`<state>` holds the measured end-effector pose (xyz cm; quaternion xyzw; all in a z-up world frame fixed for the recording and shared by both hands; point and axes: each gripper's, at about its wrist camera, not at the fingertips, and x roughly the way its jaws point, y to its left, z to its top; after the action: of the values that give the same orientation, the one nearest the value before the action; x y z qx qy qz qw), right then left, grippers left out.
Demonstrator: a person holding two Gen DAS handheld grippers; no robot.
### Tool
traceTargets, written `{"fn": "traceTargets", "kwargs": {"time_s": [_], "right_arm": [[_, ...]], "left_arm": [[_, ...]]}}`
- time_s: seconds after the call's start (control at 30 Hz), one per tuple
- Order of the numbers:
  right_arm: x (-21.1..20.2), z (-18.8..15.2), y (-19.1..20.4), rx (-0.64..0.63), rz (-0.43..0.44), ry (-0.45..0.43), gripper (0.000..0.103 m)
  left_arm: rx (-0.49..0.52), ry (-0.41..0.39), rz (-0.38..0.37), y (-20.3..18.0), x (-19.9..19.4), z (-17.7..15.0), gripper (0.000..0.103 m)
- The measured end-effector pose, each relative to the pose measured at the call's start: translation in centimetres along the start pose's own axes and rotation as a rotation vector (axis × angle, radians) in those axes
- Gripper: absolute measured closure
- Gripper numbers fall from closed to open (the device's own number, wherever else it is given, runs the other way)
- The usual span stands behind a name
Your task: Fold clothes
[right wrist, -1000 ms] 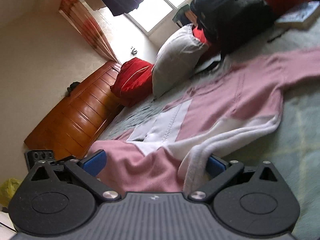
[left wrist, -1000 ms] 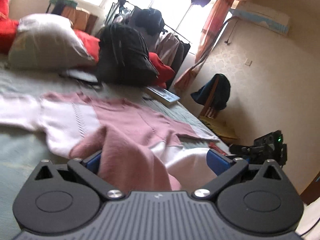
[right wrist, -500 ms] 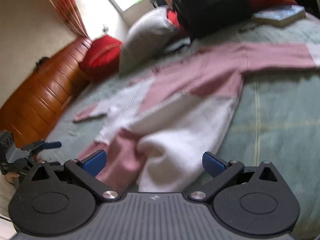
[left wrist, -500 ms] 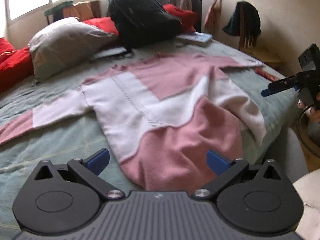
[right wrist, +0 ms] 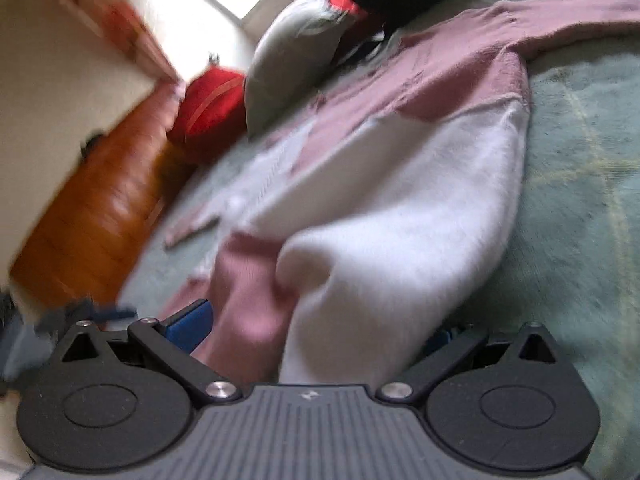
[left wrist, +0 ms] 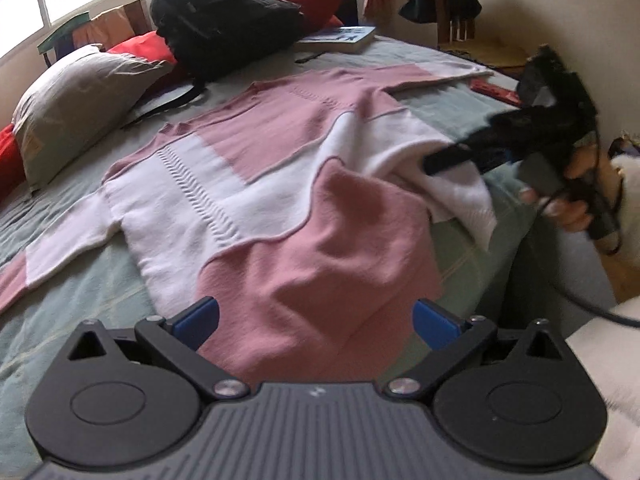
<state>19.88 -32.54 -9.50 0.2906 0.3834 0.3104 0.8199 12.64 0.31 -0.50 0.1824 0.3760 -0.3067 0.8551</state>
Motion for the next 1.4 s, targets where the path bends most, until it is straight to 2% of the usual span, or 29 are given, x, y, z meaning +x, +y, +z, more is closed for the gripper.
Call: {"fn": "traceTargets", "kwargs": {"time_s": [0.13, 0.3, 0.77, 0.97, 1.07, 1.13, 1.3, 1.4], "right_arm": [[-1.2, 0.9, 0.7, 0.023, 0.151, -0.072, 0.0], [-4.9, 3.3, 1.7, -0.01, 0.229, -0.171, 0.0], [-9.7, 0.4, -2.7, 0.034, -0.084, -0.106, 0.0], [-7.5, -3.2, -2.2, 0.033, -0.026, -0.071, 0.0], [-4.9, -3.8, -2.4, 0.071, 0.006, -0.06, 0.0], [-4.4, -3.5, -1.8, 0.042, 0.022, -0.081, 0.0], [-3.9, -1.6, -1.4, 0.085, 0.094, -0.147, 0.0], [-3.4, -1.2, 0.1, 0.053, 0.143, -0.128, 0.0]], "left_arm": [[-0.033, -0.007, -0.013, -0.2, 0.2, 0.1, 0.001], [-0.038, -0.003, 0.002, -0.3, 0.1, 0.1, 0.001], [-0.044, 0.005, -0.008, 0.0, 0.6, 0.1, 0.001], [-0.036, 0.008, -0.026, -0.5, 1.1, 0.2, 0.001], [-0.037, 0.012, -0.017, -0.8, 1.2, 0.2, 0.001], [-0.037, 0.011, -0.016, -0.9, 1.0, 0.1, 0.001], [-0.052, 0.009, -0.012, -0.8, 0.8, 0.1, 0.001], [-0.05, 0.006, -0.024, -1.0, 0.8, 0.1, 0.001]]}}
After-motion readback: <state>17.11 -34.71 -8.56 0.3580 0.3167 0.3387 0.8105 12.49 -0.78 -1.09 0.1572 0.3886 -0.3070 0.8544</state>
